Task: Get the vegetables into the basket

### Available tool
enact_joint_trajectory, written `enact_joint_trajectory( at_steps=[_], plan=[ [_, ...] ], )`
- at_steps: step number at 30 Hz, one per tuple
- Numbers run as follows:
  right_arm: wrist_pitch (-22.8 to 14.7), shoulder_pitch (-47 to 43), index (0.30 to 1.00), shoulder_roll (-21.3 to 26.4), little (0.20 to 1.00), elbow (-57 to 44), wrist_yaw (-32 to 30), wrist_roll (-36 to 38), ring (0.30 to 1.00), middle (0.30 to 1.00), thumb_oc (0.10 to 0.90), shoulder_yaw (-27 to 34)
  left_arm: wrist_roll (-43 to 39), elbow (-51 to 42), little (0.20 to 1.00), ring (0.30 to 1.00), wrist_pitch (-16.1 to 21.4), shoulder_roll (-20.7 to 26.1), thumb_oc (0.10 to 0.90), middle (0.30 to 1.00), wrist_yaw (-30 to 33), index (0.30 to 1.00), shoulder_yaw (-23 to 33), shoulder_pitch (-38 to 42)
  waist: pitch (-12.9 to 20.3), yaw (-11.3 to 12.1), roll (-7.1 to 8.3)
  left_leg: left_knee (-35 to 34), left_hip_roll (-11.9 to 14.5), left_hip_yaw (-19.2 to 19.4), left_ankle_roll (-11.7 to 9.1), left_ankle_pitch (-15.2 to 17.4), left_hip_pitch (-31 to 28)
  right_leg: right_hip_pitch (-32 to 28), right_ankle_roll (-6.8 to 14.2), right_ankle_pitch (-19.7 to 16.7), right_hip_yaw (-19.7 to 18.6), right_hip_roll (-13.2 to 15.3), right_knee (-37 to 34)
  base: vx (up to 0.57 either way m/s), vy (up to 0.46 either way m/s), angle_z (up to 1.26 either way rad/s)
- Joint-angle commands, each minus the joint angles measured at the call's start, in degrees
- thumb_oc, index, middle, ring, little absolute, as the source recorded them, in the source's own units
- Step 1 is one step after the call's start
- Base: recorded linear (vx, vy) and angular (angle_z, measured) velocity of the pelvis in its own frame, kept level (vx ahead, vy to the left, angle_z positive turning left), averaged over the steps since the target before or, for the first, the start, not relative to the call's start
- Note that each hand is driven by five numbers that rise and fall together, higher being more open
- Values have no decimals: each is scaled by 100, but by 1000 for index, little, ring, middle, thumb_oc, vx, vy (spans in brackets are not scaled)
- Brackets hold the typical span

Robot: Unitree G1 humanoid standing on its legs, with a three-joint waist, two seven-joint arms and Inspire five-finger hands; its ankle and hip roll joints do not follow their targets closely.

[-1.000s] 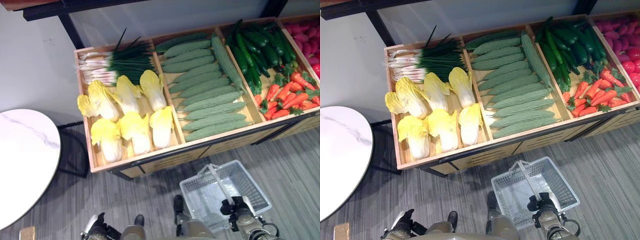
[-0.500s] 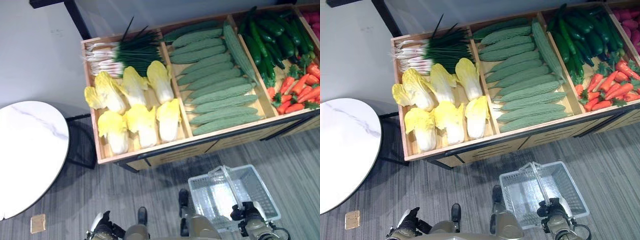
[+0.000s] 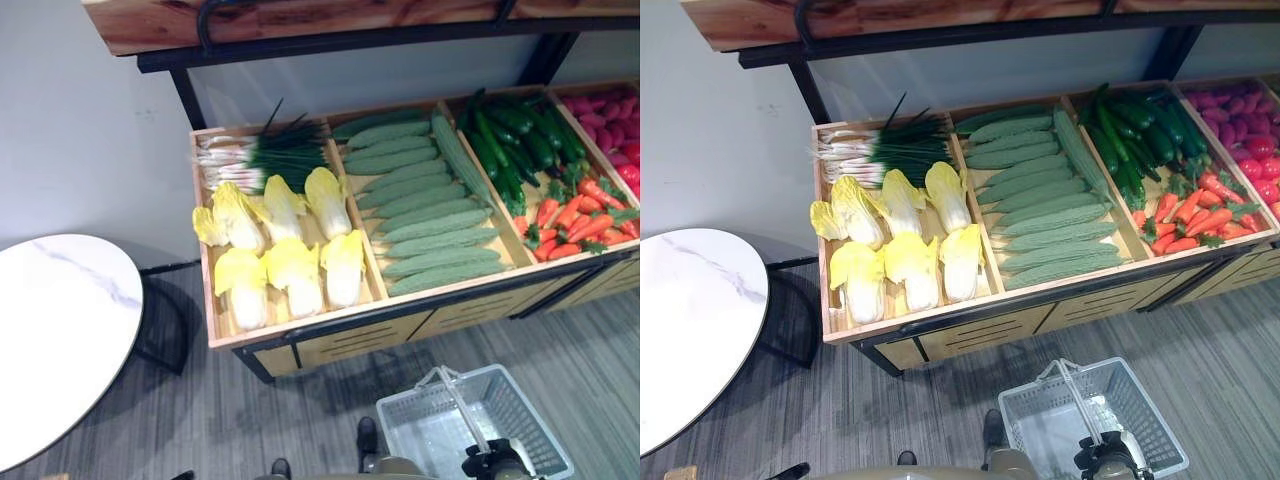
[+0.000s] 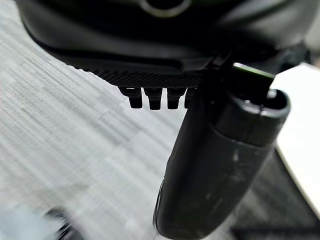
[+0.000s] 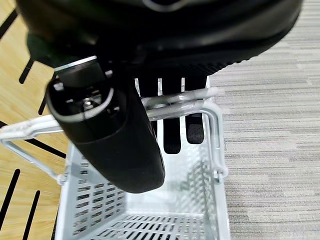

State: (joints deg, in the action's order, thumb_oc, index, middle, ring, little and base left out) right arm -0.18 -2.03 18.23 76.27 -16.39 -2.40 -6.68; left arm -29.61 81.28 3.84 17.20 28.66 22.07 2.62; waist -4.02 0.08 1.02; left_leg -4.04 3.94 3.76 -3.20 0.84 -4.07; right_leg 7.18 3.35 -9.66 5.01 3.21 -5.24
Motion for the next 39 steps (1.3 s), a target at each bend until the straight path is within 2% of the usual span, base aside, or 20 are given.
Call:
enact_joint_trajectory(
  at_steps=[1,2,4,6,8,9,11,14,16,19,27,39],
  plan=[
    [-197,-227,300,174,300,116,-425,-225,300,300,400,-74,486,-107,1000,1000,388,656,900,1000,911,1000,-154,108,-109,19,148,-96,122,-234,-192,-42,199,-265,566,228,29,492,24,0,0,0],
    [-244,-197,300,194,300,113,-471,-282,300,300,400,-115,629,-556,1000,1000,585,868,900,1000,1334,1000,-124,164,-100,24,138,-96,117,-243,-205,-39,194,-276,578,236,38,501,24,-4,12,4],
    [-287,-179,300,192,300,105,-499,-310,300,300,400,-134,922,-831,1000,1000,576,960,900,1000,1541,1000,-199,161,-98,21,138,-96,113,-252,-211,-42,191,-281,584,238,46,508,24,0,0,0],
    [-364,-122,300,190,300,27,-545,-387,300,300,400,-184,1584,-1980,1000,1000,636,1139,900,1000,2008,1000,-401,37,-94,37,133,-96,108,-291,-218,-51,204,-297,596,238,62,520,24,0,0,0],
    [-409,-80,300,188,300,40,-573,-399,300,300,400,-148,2441,-3573,1000,1000,658,1236,900,1000,2281,1000,-634,-183,-104,81,116,-96,107,-352,-224,-66,236,-306,614,239,123,545,24,-18,3,7],
    [-409,-75,300,190,300,40,-573,-400,300,300,400,-150,2458,-3610,1000,1000,636,1221,900,1000,2288,1000,-624,-205,-100,77,113,-96,107,-354,-224,-65,235,-307,614,241,125,545,24,-28,-4,6],
    [-423,-55,300,197,300,46,-546,-387,300,300,400,-116,3071,-4855,1000,1000,636,1235,900,1000,2215,1000,-810,-330,-108,88,111,-96,101,-400,-220,-68,260,-320,616,238,153,562,24,-16,-7,10],
    [-396,-93,300,189,300,51,-460,-365,300,300,400,-152,3484,-5982,1000,1000,740,1186,900,1000,1893,1000,-1040,-221,-82,50,103,-96,91,-408,-221,-62,284,-324,617,231,154,579,24,-7,-3,6],
    [-390,-100,300,186,300,36,-444,-376,300,300,400,-173,3516,-6201,1000,1000,748,1132,900,1000,1786,1000,-1107,-206,-75,39,98,-96,90,-390,-221,-59,285,-322,617,231,150,584,24,0,0,0],
    [-407,-117,300,188,300,-35,-387,-383,300,300,400,-231,3934,-6772,1000,1000,784,1173,900,1000,1357,1000,-1600,-44,-44,-45,91,-96,101,-338,-221,-38,283,-299,615,228,90,576,24,0,-1,-2],
    [-458,-114,300,164,300,-120,-328,-360,300,300,400,-284,4144,-6769,1000,1000,724,1068,900,1000,793,1000,-2414,254,2,-182,75,-96,117,-208,-213,-4,243,-263,616,231,-55,550,24,6,-6,-11],
    [-436,-48,300,136,300,-63,-351,-315,300,300,400,-292,4041,-6074,1000,1000,546,742,900,1000,475,1000,-3012,473,78,-297,60,-96,175,-83,-212,11,196,-241,608,265,-164,481,24,13,-11,-5]
  ],
)
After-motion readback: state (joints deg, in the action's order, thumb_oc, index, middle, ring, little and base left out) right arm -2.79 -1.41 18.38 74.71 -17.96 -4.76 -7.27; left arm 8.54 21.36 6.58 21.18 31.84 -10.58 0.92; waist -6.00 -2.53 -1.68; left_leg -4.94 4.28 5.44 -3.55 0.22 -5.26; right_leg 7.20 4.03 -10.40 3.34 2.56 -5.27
